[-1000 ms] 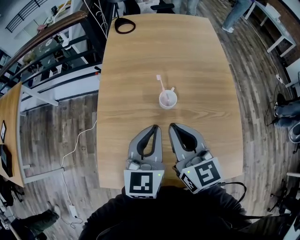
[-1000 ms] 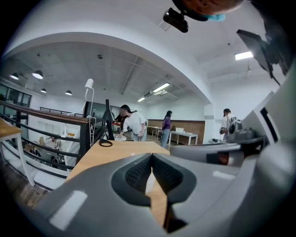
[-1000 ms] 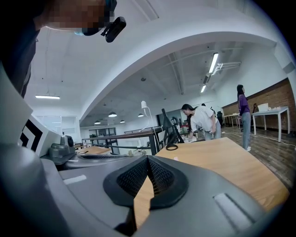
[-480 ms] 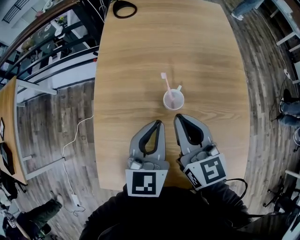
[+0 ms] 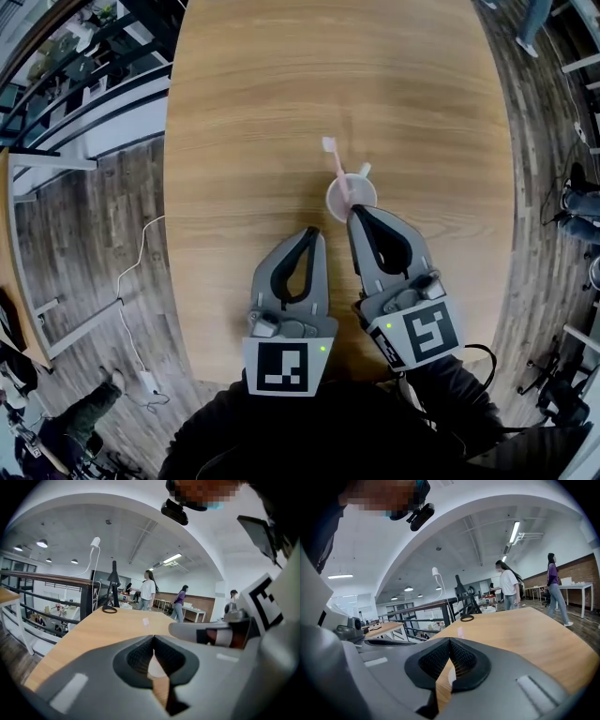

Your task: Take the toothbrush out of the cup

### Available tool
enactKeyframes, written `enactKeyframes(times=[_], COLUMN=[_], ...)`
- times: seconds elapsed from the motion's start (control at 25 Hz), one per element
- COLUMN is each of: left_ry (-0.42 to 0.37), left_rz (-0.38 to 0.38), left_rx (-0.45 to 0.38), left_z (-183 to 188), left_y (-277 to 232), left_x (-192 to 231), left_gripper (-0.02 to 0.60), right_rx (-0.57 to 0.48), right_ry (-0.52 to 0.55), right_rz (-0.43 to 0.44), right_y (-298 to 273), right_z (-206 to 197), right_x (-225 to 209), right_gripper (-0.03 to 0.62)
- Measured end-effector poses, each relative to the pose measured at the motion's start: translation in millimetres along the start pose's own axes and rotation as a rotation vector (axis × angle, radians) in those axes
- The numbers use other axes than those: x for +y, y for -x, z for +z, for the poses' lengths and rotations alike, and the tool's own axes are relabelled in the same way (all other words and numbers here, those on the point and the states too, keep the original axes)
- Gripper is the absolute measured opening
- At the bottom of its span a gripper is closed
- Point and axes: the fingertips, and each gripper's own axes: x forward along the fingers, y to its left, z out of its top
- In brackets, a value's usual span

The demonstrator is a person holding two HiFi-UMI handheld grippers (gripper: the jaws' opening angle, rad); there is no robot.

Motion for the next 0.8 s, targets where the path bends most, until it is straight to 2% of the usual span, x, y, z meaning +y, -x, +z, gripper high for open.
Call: enactKeyframes(times=[0.32,0.56,0.8], left_ry=[-0.009,0.038,0.060], left_rz=[-0.018,-0.010,-0.009], left_rx=[0.011,0.046,0.047], left_z=[-5,-18,-19], left_y=[-12,-17,-20], left_x=[0,9,16], left_gripper=[0.008,0.008,0.008], right_rx=[0.033,0.053,0.075], right_ry=[0.044,0.085,0.109], right_rz=[-0.020,-0.042,-0.030], right_y=[-17,-31,-36], right_z=[-3,-9,-11], right_x=[-8,-15,-9], right_gripper=[0.000,0.002,0.040])
